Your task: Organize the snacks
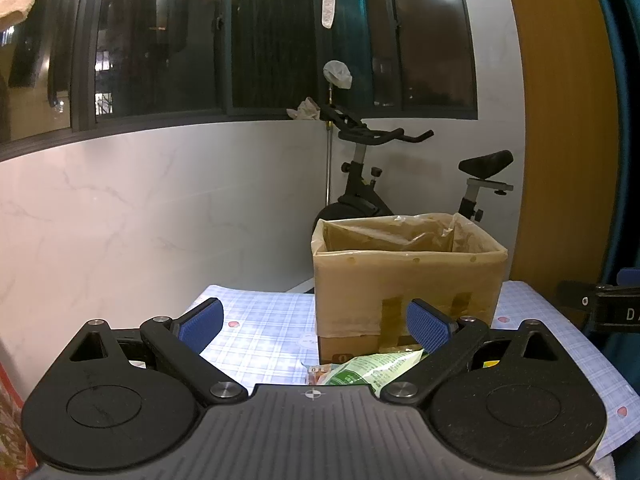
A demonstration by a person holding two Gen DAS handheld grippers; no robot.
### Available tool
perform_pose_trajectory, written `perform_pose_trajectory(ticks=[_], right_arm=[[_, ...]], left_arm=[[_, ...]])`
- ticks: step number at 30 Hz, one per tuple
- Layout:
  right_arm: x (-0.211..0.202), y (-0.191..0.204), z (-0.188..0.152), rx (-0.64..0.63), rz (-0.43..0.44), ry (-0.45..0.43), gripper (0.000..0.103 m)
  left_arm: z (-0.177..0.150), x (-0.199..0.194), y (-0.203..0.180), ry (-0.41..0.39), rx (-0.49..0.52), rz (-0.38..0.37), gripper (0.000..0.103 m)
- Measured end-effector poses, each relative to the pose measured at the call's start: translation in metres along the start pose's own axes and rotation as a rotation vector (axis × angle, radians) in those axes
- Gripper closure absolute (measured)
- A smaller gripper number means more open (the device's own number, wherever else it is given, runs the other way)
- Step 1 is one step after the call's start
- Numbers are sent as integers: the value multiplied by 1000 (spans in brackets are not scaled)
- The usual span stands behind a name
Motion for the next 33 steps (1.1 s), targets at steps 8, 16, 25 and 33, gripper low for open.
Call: perform_pose_trajectory(ticks=[8, 16, 25, 33], right_arm=[[0, 0, -1, 0, -1, 0, 1], [1, 1, -2, -2, -6, 2, 1], [1, 1, -2, -3, -6, 2, 1], [3, 1, -4, -4, -6, 3, 1]], left_arm=[[0, -2, -1, 4, -2, -5, 4], [0, -1, 0, -1, -1, -5, 4], [1, 0, -1, 1, -1, -7, 4], [0, 0, -3, 8, -1, -8, 4]])
Point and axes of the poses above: each gripper's, at about its wrist camera, not at the fingertips, and x roughly the way its jaws point, y to its left, z to its top, the point moved 7 cm from there along x, roughly the way its jaws point, and after that the axes turned 8 degrees about x, right-handed, at the moved point
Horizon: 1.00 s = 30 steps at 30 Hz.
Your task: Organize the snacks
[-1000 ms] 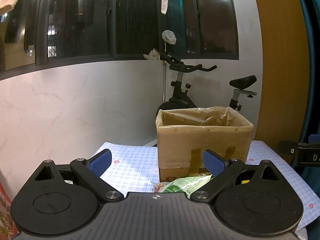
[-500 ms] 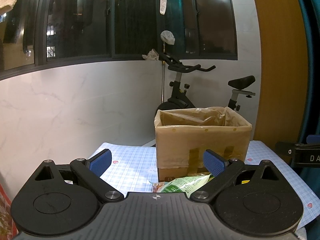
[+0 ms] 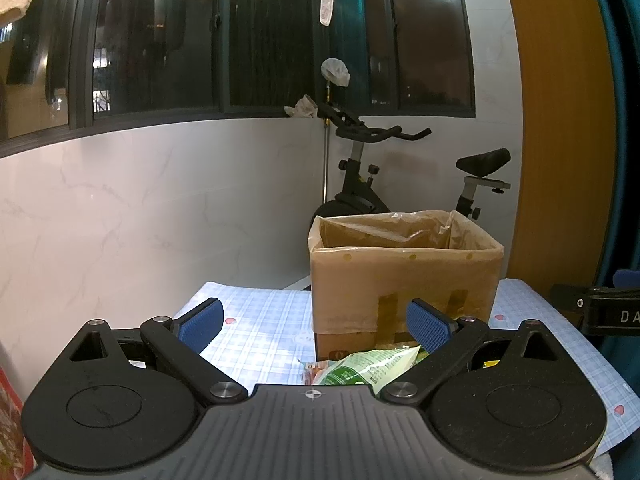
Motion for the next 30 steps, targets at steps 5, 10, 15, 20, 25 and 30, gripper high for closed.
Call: perform_pose_trajectory(ticks=[5, 10, 15, 20, 25, 30], right_arm=[[2, 0, -2, -1, 0, 1, 1], [3, 0, -2, -1, 0, 1, 1], [2, 0, -2, -1, 0, 1, 1], [3, 0, -3, -2, 0, 2, 1], [3, 0, -2, -1, -1, 2, 1], [3, 0, -3, -1, -1, 2, 1]], left_arm=[[0, 0, 0, 0, 0, -1, 4], [0, 0, 0, 0, -1, -2, 4], [0, 0, 0, 0, -2, -2, 4], [0, 0, 0, 0, -2, -1, 4], [0, 0, 0, 1, -3, -2, 4], [-2, 0, -1, 4, -10, -12, 4]])
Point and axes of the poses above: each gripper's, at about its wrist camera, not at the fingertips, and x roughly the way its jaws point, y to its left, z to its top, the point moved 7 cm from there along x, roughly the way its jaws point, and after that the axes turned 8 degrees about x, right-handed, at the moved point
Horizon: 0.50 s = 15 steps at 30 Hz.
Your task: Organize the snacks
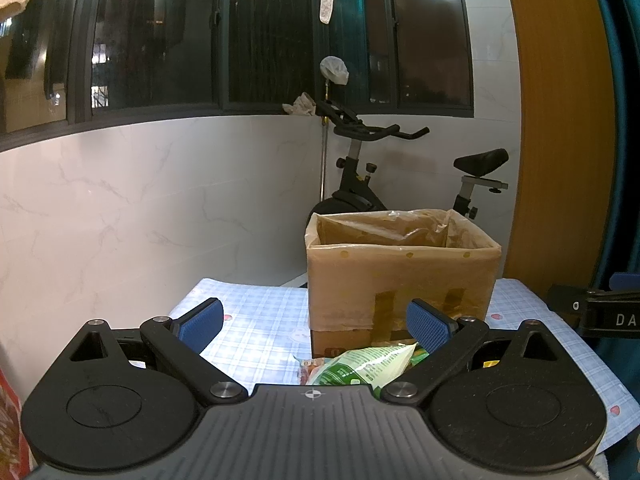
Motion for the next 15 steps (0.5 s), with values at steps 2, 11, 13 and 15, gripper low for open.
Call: perform_pose_trajectory(ticks=[2, 11, 13, 15], right_arm=[[1, 0, -1, 1, 1, 1, 1], [6, -10, -1, 51, 44, -14, 0], [8, -17, 1, 81, 63, -36, 0], [6, -21, 8, 93, 106, -87, 0]], left_arm=[[-1, 1, -1, 3, -2, -3, 4], [-6, 14, 13, 48, -22, 26, 3], [-6, 16, 18, 46, -36, 28, 3], [-6, 18, 24, 35, -53, 44, 3]])
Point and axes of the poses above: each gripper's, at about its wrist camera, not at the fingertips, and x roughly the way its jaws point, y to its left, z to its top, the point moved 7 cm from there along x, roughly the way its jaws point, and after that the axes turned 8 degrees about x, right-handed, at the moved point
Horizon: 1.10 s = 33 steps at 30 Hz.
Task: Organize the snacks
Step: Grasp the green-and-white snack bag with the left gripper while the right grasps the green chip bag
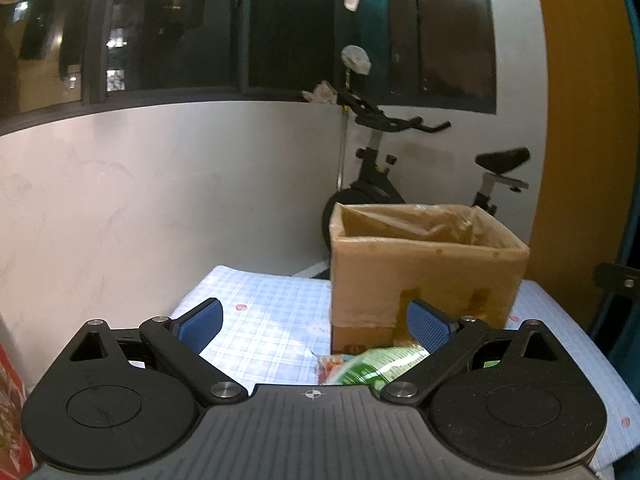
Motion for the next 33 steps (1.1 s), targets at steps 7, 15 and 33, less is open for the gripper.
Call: perform_pose_trajectory(ticks=[7, 15, 33], right_arm=[[15, -8, 8, -7, 8, -40, 0], [38, -19, 28, 44, 62, -131, 0], [104, -32, -62, -109, -66, 30, 0]], left_arm=[[12, 11, 5, -58, 44, 99, 4], [18, 27, 11, -110, 25, 77, 4], [-77, 91, -58, 43, 202, -216, 4]])
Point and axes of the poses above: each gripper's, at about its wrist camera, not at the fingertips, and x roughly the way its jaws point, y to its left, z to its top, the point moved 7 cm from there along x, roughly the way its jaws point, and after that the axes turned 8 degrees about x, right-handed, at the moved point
